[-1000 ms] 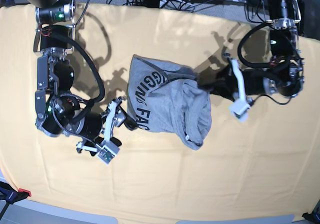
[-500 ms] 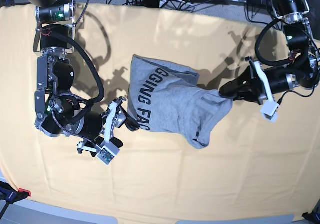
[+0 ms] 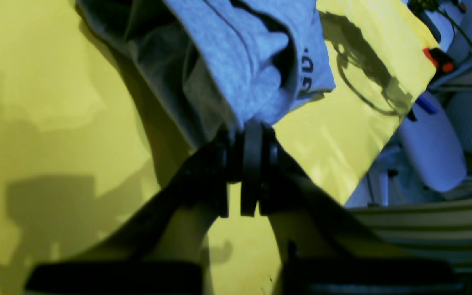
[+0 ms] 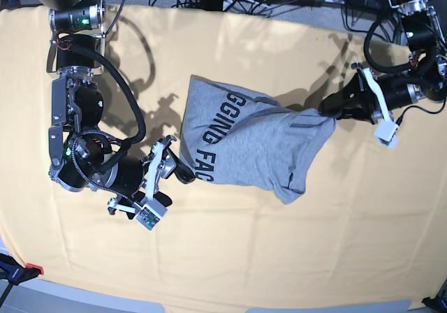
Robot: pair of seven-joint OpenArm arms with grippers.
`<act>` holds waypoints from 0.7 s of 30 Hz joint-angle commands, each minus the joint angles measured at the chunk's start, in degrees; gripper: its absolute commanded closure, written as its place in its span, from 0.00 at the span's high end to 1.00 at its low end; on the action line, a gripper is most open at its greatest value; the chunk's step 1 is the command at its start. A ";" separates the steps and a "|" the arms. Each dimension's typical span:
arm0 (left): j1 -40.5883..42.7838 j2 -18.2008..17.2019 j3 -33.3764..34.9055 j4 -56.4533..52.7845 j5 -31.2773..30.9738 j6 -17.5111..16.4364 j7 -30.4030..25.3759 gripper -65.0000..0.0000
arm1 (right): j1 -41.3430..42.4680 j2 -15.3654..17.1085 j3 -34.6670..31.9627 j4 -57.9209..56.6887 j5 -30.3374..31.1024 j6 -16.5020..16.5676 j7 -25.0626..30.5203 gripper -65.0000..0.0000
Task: Layout the t-shirt on the table in an organized manner, then fold the t-shirt properly
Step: 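Tuck and square the bundle edges with both grippers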
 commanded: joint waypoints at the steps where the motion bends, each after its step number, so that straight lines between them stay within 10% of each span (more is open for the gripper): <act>1: -0.59 -0.98 -0.44 0.94 -0.55 -0.28 -1.03 0.00 | 1.60 0.22 0.24 0.85 1.07 0.30 1.73 0.65; 3: -0.92 -1.33 -0.44 0.94 0.81 -0.28 -1.03 0.07 | 1.57 0.22 0.24 0.85 1.05 0.30 2.49 0.65; 7: -2.67 -3.32 -0.83 0.94 0.57 -0.28 -1.03 0.61 | 1.60 0.24 0.24 0.85 1.03 0.30 2.56 0.64; 9: -4.39 -3.65 -1.60 0.96 0.37 0.76 -1.03 0.69 | 1.57 0.24 0.24 0.83 1.01 0.30 2.54 0.55; 13: -6.75 -3.63 -3.37 0.96 -2.10 0.72 -1.03 0.44 | 1.60 0.24 0.24 0.83 1.01 0.30 2.64 0.00; 16: -6.69 -2.93 -3.37 0.96 -5.31 0.28 -1.03 0.00 | 1.60 0.24 0.22 0.81 0.33 0.30 6.10 0.00; 21: -6.56 -0.13 0.87 0.98 -6.33 -0.28 -1.03 0.00 | 2.25 0.22 -0.68 -1.60 -4.83 0.30 11.96 0.00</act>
